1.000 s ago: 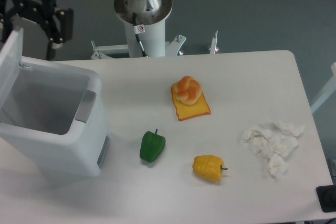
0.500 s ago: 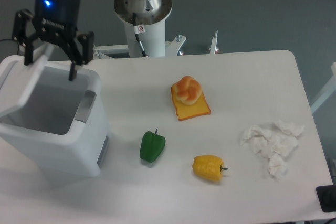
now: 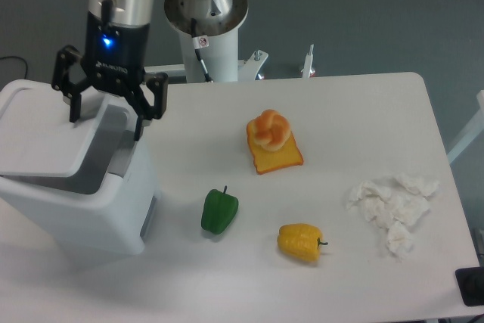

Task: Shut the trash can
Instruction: 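Push the lid forward and down with the gripper to shut it, then hold the gripper on the closed lid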

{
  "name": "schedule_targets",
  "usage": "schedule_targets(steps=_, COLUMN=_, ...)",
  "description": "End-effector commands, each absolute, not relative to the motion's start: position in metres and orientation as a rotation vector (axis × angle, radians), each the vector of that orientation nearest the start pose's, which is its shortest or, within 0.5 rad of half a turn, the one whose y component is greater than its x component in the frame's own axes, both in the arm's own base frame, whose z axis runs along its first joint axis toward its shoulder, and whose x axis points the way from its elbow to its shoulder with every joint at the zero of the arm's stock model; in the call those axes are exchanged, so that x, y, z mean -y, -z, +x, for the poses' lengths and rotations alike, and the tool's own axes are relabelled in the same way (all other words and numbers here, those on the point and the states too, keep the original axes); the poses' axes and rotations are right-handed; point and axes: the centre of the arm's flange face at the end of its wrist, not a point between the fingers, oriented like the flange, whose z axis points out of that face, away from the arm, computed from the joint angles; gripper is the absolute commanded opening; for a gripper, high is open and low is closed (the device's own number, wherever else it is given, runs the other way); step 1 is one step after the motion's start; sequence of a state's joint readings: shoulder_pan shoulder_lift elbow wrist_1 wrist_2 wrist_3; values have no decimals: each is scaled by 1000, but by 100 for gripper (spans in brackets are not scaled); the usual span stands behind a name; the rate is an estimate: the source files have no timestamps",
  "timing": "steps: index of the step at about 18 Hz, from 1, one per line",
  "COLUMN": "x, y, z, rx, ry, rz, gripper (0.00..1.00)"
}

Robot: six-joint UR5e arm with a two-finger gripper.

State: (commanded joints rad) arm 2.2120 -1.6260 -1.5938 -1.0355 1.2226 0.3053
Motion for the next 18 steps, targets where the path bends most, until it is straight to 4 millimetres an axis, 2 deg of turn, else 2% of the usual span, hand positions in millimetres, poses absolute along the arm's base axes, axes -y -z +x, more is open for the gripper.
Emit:
schedule_targets(steps=10, x=-548, y=-495, z=-200, rx=340, ry=153, rz=-2589, gripper=100)
schedule_targets(steps=18, x=-552, y=-486, z=-204, rx=345, ry=162, rz=-2600, gripper=100)
